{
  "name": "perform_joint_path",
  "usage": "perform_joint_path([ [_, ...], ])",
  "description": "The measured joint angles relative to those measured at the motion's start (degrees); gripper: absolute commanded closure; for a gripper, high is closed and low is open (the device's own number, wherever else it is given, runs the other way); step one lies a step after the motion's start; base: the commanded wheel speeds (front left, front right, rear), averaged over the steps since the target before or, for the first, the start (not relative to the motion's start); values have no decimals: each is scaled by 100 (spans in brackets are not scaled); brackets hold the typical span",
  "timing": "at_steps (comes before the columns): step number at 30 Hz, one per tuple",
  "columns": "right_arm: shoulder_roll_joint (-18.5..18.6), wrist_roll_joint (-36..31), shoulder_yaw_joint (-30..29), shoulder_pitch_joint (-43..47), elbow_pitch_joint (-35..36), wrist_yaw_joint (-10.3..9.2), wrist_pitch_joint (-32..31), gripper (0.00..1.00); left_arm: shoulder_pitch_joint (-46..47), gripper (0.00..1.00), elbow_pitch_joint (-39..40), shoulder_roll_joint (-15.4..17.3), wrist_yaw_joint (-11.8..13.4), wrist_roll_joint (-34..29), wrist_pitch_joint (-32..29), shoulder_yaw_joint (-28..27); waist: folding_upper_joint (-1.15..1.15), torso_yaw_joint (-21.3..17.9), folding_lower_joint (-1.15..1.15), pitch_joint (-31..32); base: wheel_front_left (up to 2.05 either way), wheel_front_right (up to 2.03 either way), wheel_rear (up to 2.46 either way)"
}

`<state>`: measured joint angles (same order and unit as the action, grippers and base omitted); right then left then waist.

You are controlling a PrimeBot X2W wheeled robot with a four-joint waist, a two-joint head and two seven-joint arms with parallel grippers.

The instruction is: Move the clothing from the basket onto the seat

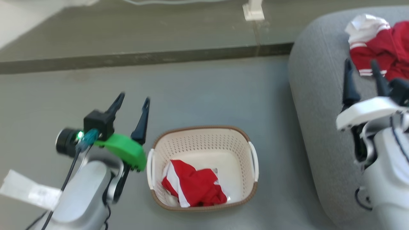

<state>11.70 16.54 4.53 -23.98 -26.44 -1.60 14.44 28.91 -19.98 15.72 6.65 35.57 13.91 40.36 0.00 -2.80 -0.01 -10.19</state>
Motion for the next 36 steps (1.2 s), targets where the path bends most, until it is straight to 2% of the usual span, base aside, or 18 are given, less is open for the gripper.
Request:
perform_joint_path([
  [5, -182, 5, 147, 402, 180, -11, -1, 0, -542, 0, -48, 41, 2, 109, 1, -260, 0, 187, 0, 317, 0, 0, 0],
  [9, -288, 2, 202, 739, 359, -107, -1, 0, -933, 0, -78, 43, 44, 207, 2, -474, 0, 328, 0, 545, 0, 0, 0],
  [18, -580, -46, 419, 1567, 782, -212, -1, 0, -1714, 0, -153, 145, 44, 143, 33, -1319, 0, 536, 0, 1060, 0, 0, 0],
  [29, -643, -47, 417, 2254, 1317, -364, -40, 0, -2329, 0, 360, 116, 45, -203, 34, -1948, 0, 372, 0, 1245, 0, 0, 0],
  [36, -654, -46, 353, 2572, 1646, -414, -86, 0, -2609, 0, 622, -20, 45, -394, 34, -1991, 0, 287, 0, 1256, 0, 0, 0],
])
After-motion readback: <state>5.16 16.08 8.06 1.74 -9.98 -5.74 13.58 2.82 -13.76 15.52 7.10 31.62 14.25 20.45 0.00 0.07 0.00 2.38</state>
